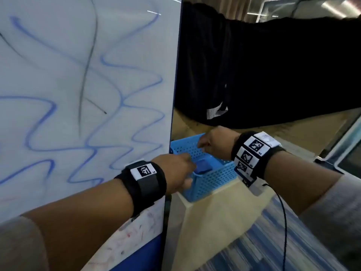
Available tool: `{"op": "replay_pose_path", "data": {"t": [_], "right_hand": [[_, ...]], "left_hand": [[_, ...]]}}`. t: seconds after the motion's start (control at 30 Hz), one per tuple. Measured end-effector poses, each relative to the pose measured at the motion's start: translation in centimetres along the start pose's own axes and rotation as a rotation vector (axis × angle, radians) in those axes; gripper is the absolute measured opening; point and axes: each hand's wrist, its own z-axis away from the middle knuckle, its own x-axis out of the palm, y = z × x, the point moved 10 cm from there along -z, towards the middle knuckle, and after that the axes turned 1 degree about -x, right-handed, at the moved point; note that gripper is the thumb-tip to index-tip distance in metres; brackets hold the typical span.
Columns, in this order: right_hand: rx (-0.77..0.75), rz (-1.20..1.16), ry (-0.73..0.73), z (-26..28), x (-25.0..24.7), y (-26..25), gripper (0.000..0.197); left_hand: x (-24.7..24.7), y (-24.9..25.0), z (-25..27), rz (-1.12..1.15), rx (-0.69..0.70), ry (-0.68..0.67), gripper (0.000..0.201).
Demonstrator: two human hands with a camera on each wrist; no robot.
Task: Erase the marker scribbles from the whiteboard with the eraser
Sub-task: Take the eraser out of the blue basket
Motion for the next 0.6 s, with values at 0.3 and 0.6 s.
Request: {"op": "replay_pose_path", "data": {"t": [0.3,0.6], "right_hand": [[-0.184,0.112,-0.191,-6.2,1.5,-0.7,0.02],[-0.498,0.218,-0.5,-8.8,10.6,-1.1,0.021]], "left_hand": [[1.6,-0.4,-2.7,-0.007,0.094,-0.038,0.047],[2.3,0.1,-3.4,0.097,0.128,0.01,0.047]]}}
